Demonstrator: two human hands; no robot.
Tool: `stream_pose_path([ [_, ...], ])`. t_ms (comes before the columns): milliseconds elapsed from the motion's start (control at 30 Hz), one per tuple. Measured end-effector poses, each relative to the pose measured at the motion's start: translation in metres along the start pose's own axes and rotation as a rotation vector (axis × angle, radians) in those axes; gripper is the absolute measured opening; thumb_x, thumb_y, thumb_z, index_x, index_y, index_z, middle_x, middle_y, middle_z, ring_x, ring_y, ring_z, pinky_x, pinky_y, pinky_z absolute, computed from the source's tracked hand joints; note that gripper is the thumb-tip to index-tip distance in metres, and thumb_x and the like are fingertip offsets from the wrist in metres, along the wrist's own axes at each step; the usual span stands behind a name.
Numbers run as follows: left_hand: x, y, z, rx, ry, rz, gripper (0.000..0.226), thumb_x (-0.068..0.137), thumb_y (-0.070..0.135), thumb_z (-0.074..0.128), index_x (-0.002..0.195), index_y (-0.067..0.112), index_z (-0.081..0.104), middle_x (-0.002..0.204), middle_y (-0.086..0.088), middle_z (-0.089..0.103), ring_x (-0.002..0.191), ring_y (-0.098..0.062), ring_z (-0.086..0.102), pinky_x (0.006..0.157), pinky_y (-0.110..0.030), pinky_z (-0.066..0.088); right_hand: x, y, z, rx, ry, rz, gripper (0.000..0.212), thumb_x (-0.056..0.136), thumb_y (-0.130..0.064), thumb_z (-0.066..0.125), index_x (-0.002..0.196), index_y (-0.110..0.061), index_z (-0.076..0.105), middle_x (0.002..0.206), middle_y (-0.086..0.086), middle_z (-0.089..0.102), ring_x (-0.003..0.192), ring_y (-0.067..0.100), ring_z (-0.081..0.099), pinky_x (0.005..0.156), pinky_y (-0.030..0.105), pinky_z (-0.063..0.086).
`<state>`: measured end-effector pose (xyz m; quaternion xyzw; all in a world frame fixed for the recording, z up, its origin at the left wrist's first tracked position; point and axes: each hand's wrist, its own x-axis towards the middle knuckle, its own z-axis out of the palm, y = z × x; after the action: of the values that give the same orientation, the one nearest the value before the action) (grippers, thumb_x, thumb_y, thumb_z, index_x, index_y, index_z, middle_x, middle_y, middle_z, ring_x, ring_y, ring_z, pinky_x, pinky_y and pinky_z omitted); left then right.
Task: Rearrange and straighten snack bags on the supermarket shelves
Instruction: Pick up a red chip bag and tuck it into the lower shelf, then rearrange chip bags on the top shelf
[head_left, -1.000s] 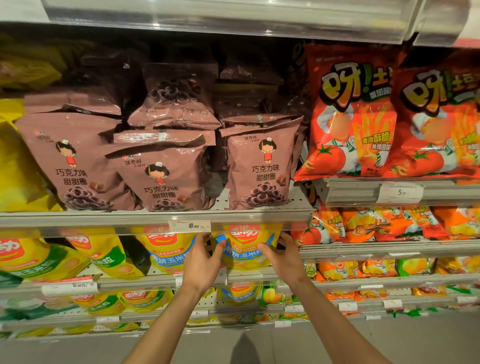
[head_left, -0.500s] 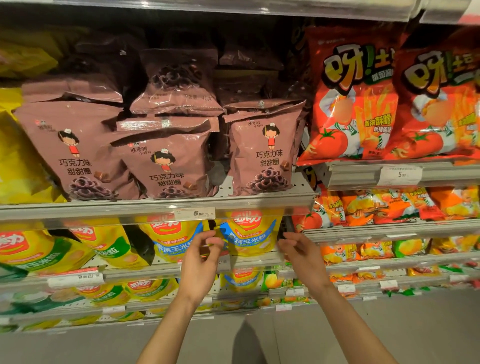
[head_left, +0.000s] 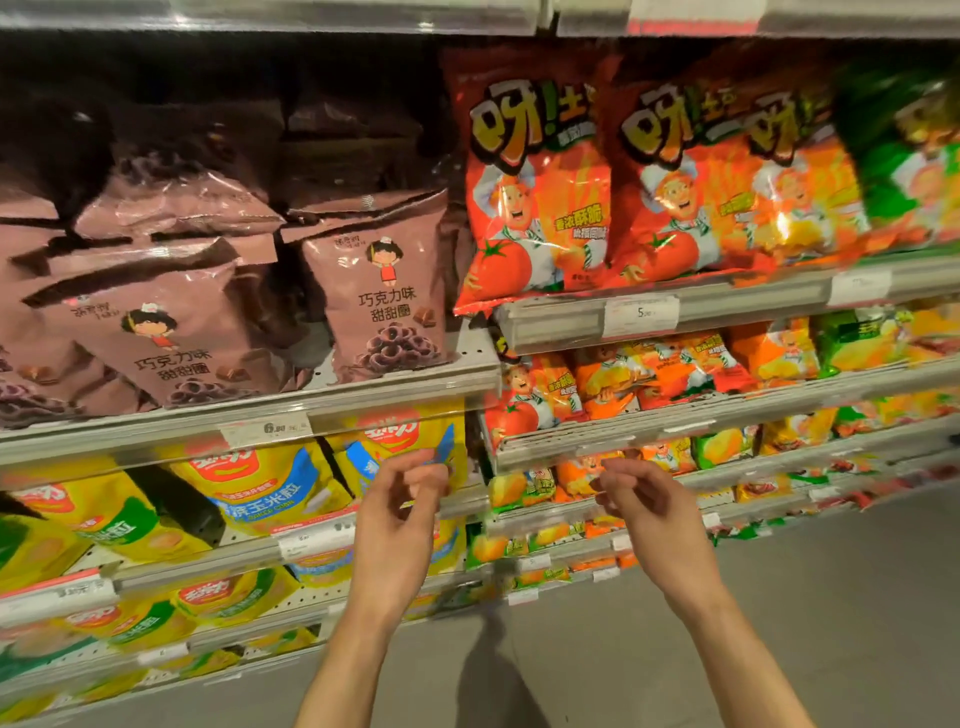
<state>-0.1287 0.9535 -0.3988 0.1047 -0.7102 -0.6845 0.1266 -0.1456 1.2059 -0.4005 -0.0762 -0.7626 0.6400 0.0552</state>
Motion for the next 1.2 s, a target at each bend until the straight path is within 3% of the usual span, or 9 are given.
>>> stream_pose_path([
  [100,-0.011,0.014,0.044,0.010,-0.014,0.043,0.011,0.098,0.019,0.067,0.106,0.026,0.069,0.093,0.011,0.075,0.091,-0.022,0.072,0.080,-0.038,0.058,0.007,-0.002,-0.047,0.004,0.029,-0.041,0.014,0.099,-0.016,0.064,0.101,-0.026,0.073,0.093,-0.008,0.078,0.086,0.006,0.073,0.074,0.016,0.055],
  [200,-0.023,0.028,0.099,0.017,-0.020,0.080,0.011,0.094,0.029,0.067,0.105,0.027,0.070,0.093,0.010,0.076,0.088,-0.017,0.073,0.077,-0.031,0.059,0.018,0.000,-0.103,-0.001,0.048,-0.077,0.015,0.099,-0.017,0.064,0.099,-0.028,0.074,0.094,-0.009,0.078,0.087,0.006,0.073,0.074,0.013,0.053],
  [300,-0.040,0.041,0.159,0.013,-0.041,0.106,0.009,0.100,0.020,0.065,0.102,0.028,0.069,0.090,0.010,0.077,0.086,-0.011,0.073,0.079,-0.029,0.057,0.031,0.007,-0.165,-0.003,0.064,-0.088,0.011,0.099,-0.022,0.065,0.101,-0.029,0.074,0.095,-0.010,0.078,0.090,0.009,0.074,0.076,0.018,0.054],
  [467,-0.064,0.062,0.257,0.009,-0.116,0.158,0.012,0.103,0.016,0.060,0.106,0.023,0.069,0.091,0.009,0.077,0.085,-0.010,0.073,0.075,-0.030,0.058,0.047,0.021,-0.259,-0.001,0.133,-0.098,0.016,0.100,-0.015,0.063,0.101,-0.027,0.073,0.096,-0.017,0.077,0.093,0.007,0.073,0.084,0.022,0.057],
  [633,-0.063,0.082,0.337,0.001,-0.202,0.166,0.012,0.103,0.017,0.061,0.109,0.022,0.069,0.092,0.008,0.077,0.088,-0.016,0.074,0.080,-0.032,0.058,0.068,0.023,-0.335,0.028,0.220,-0.063,0.011,0.098,-0.016,0.066,0.100,-0.024,0.073,0.095,-0.008,0.079,0.095,0.018,0.075,0.090,0.036,0.057],
  [733,-0.047,0.091,0.379,-0.008,-0.247,0.219,0.013,0.103,0.016,0.062,0.107,0.024,0.071,0.094,0.008,0.078,0.087,-0.010,0.074,0.075,-0.020,0.055,0.085,0.018,-0.371,0.030,0.255,-0.061,0.010,0.097,-0.019,0.066,0.100,-0.025,0.074,0.097,-0.006,0.079,0.096,0.020,0.074,0.092,0.038,0.056],
  [933,-0.006,0.115,0.470,0.027,-0.364,0.358,0.010,0.098,0.040,0.062,0.096,0.039,0.071,0.092,0.002,0.076,0.083,-0.016,0.073,0.075,-0.037,0.058,0.140,0.002,-0.438,-0.040,0.311,-0.134,0.013,0.097,-0.021,0.066,0.098,-0.031,0.075,0.094,-0.009,0.078,0.091,0.011,0.073,0.081,0.023,0.053],
  [1100,0.016,0.129,0.530,-0.193,-0.397,0.164,0.020,0.088,0.028,0.072,0.108,0.029,0.070,0.094,0.001,0.078,0.084,-0.008,0.073,0.069,-0.017,0.054,0.188,-0.020,-0.478,-0.056,0.310,-0.202,0.009,0.096,-0.025,0.067,0.101,-0.030,0.073,0.086,-0.013,0.076,0.087,0.009,0.072,0.074,0.011,0.050],
  [1200,0.024,0.140,0.555,-0.248,-0.381,0.154,0.022,0.089,0.018,0.075,0.110,0.015,0.069,0.095,-0.006,0.077,0.084,-0.011,0.073,0.068,-0.018,0.054,0.209,-0.029,-0.494,-0.040,0.311,-0.232,0.009,0.096,-0.026,0.067,0.103,-0.029,0.072,0.094,-0.014,0.076,0.089,0.003,0.071,0.075,0.009,0.049],
])
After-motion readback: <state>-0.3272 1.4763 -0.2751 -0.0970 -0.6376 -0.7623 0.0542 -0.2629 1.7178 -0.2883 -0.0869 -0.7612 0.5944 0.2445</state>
